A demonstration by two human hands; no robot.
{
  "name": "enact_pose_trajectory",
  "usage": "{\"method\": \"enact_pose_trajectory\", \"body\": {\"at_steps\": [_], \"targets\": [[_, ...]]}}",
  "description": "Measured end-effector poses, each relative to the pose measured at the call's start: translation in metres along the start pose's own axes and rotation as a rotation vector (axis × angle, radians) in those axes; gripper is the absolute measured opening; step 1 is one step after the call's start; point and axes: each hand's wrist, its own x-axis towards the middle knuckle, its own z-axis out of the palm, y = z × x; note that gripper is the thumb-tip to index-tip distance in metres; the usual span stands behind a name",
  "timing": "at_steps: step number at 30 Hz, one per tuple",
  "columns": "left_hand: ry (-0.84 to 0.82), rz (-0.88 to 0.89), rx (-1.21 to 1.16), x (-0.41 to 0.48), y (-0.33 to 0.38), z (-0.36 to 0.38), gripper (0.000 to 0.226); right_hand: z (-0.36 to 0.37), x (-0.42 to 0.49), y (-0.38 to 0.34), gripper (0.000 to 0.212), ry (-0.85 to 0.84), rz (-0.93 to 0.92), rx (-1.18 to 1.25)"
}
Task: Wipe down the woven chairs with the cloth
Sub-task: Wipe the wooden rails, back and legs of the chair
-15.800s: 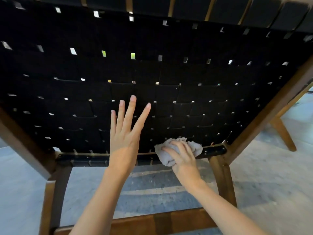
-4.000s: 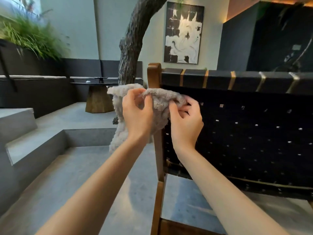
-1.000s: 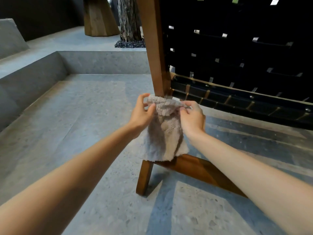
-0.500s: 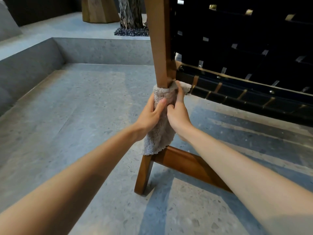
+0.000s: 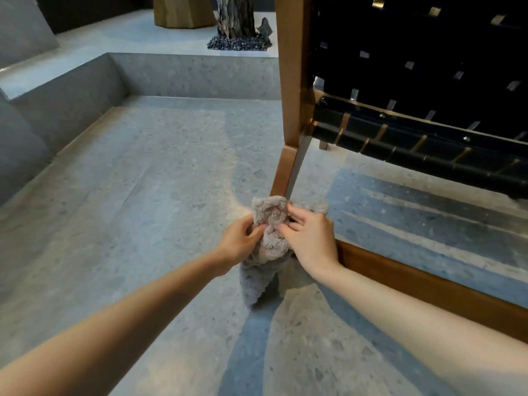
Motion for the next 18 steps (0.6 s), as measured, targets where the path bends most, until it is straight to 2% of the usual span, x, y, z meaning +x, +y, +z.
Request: {"method": "enact_pose_trajectory", "body": {"at_steps": [5,7,9,11,15,18], "targets": [[-0.008,0.017,0.059,-0.013,-0.006,-0.008,0.022,0.001,-0.035,0.006,0.023,0.115,-0.051,-0.108],[-0.077,0.017,0.092,-0.02,-0.012,-0.013,0.018,0.004,-0.045,0.015,0.028,0.116,0.052,-0.093],[-0.122,0.015,0.126,-0.027,-0.02,-0.014,0.025,0.011,-0.053,0.023,0.038,0.11,0.191,-0.017],[-0.144,-0.015,0.112,-0.033,-0.025,-0.011,0.03,0.023,-0.061,0.028,0.037,0.069,0.274,0.063],[-0.196,-0.059,0.065,-0.029,-0.026,-0.006,0.021,0.046,-0.059,0.028,0.03,-0.035,0.451,0.105],[-0.239,-0.059,0.073,-0.018,-0.022,-0.005,0.029,0.055,-0.047,0.028,0.037,-0.12,0.575,0.224]]}}
